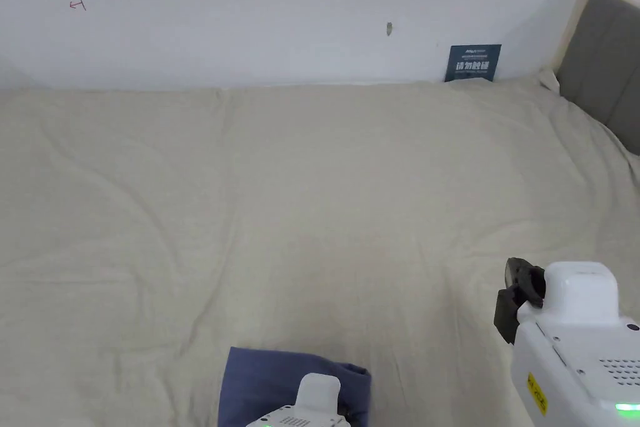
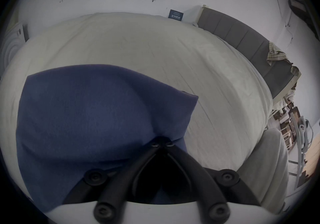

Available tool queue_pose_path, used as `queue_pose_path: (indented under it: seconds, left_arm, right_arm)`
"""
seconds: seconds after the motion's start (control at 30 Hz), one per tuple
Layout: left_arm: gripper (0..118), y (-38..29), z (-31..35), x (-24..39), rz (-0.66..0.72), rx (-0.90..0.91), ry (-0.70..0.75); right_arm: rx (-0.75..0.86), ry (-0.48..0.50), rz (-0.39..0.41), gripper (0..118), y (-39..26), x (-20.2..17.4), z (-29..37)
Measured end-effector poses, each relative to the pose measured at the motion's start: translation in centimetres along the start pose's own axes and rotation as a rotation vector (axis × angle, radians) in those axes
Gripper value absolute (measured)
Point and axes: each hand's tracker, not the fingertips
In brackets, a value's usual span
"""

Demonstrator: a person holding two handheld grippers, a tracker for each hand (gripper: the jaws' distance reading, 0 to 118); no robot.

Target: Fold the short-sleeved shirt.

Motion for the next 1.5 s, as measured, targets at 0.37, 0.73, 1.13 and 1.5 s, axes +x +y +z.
queue_pose_path:
  seconds: [0.37, 0.73, 1.13, 1.5]
  left_arm:
    - [0, 0.9, 4.9, 0.4, -0.077, 0.157, -0.033]
    - [0, 9.5, 20.4, -3.3, -0.165, 0.577, 0.119]
    - [0, 10.6, 27.5, -11.2, -0.1, 0.777, 0.374]
    - [0, 9.7, 28.9, -13.2, -0.027, 0.801, 0.411]
  right_arm:
    - [0.016, 0.014, -0.001, 0, 0.6, -0.9, 1.3]
    - [0.104, 0.077, 0.011, 0, 2.8, -4.2, 2.5]
    - [0.189, 0.123, 0.024, 0, 4.5, -7.1, 2.9]
    - [0.192, 0.151, 0.029, 0, 4.4, -8.3, 2.8]
